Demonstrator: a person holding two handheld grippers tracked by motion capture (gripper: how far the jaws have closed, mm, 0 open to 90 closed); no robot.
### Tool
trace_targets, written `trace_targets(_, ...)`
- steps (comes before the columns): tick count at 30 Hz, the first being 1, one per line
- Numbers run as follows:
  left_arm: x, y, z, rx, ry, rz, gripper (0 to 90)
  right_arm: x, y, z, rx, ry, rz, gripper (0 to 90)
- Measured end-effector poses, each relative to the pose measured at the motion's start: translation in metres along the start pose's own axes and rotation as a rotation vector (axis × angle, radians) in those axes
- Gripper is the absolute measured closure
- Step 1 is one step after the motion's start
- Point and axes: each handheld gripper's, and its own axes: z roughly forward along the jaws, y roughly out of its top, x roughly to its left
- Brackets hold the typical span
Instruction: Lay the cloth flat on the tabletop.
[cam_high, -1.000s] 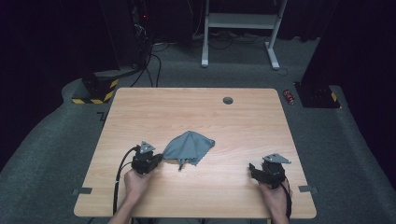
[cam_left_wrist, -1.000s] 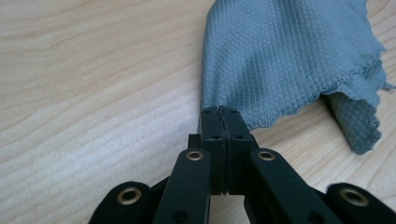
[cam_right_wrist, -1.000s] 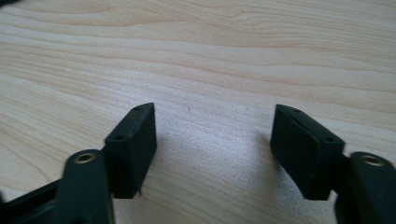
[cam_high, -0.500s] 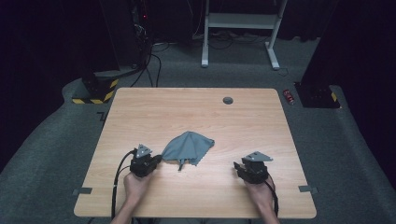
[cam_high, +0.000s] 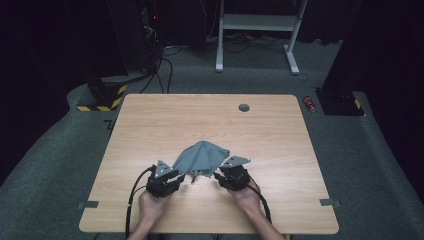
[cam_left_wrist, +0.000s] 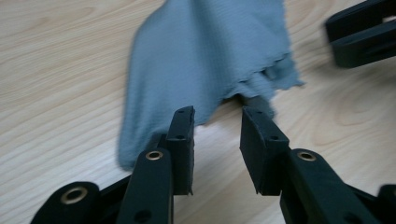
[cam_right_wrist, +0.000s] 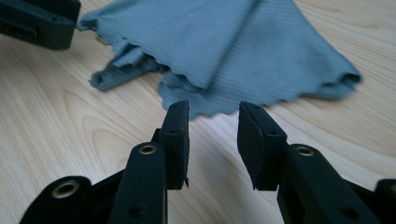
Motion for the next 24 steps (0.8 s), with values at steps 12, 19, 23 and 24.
trace_targets(12, -0.025, 0.009, 0.026, 0.057, -0.057, 0.035, 71.7, 0.014, 0.014, 0.030, 0.040, 0.013, -0.012, 66.4)
trace_targets(19, -0.028, 0.014, 0.037, 0.091, -0.019, 0.076, 80.4, 0.013, 0.013, 0.030, 0.062, -0.015, -0.060, 84.0)
trace_targets(23, -0.026, 0.016, 0.038, 0.096, 0.002, 0.084, 87.5, 0.012, 0.010, 0.025, 0.065, -0.016, -0.082, 90.0)
trace_targets(24, -0.025, 0.016, 0.038, 0.096, 0.007, 0.085, 87.9, 0.012, 0.009, 0.024, 0.062, -0.017, -0.086, 90.0)
